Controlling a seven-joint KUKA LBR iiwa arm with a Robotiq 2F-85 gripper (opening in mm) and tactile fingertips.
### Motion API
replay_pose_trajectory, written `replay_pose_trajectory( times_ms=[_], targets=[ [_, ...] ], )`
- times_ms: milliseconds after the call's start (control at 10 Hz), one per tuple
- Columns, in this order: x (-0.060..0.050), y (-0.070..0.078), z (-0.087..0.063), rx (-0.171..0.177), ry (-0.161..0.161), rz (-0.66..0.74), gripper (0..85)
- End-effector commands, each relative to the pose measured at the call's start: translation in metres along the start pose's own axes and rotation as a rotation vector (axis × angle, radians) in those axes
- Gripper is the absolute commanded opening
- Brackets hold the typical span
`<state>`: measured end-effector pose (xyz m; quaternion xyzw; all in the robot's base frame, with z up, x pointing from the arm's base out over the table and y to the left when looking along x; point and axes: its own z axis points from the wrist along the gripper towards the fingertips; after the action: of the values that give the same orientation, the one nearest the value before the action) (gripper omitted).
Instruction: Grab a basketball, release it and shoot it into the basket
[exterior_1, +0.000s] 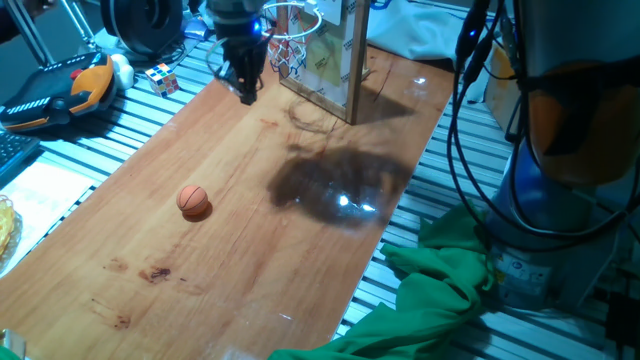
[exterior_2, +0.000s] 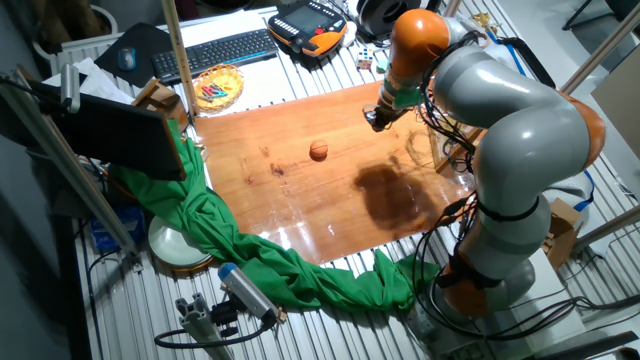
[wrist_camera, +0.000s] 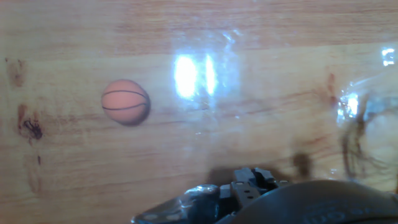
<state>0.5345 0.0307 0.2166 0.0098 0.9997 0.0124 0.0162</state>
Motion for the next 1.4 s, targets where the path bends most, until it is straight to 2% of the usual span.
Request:
replay_pose_trajectory(
  times_ms=[0, 600, 800, 1000, 1100, 1300],
  targets=[
    [-0.002, 0.006, 0.004, -0.009, 0.002, 0.003, 0.7],
    [-0.005, 0.034, 0.04, -0.014, -0.016, 0.002, 0.7],
    [-0.007, 0.041, 0.045, 0.01, -0.017, -0.005, 0.7],
    [-0.007, 0.048, 0.051, 0.01, -0.018, -0.003, 0.7],
    [-0.005, 0.055, 0.057, 0.01, -0.028, 0.004, 0.7],
    [0.0, 0.071, 0.063, 0.037, -0.038, 0.013, 0.7]
  ],
)
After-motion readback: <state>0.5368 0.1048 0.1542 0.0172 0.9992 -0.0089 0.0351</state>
